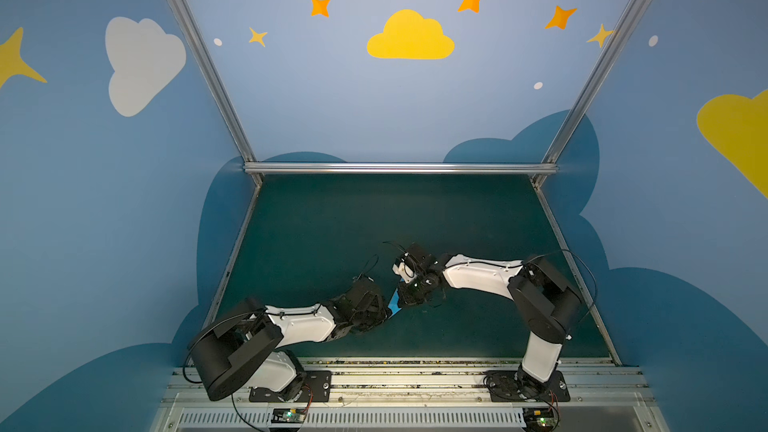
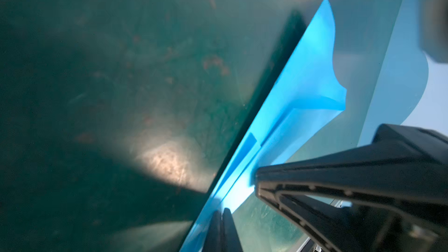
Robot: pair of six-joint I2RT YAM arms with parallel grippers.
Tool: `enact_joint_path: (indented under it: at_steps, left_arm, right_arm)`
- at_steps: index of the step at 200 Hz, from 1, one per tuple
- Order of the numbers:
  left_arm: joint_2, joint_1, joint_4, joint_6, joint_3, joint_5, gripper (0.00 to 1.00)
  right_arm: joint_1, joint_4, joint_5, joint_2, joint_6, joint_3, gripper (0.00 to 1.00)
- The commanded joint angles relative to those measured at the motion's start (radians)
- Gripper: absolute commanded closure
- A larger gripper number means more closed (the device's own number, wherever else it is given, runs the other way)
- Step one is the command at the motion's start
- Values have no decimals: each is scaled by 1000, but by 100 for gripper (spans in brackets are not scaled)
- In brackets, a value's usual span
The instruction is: Fold a paper plane with a square sheet of paper (fold left side to right side)
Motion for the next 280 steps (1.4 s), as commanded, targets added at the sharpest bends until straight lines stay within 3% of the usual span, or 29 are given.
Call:
enact_joint_path:
  at_steps: [1, 92, 280]
  left_arm:
    - [8, 6, -119, 9, -23, -31, 96]
    - [11, 6, -114, 8, -27, -31, 96]
    - [-17, 6, -122, 6, -37, -35, 96]
  right_arm:
    - [2, -21, 11, 20, -21, 23, 100]
    - [-29, -2, 37, 14, -23, -49, 100]
    - [-283, 34, 40, -63, -90, -231, 100]
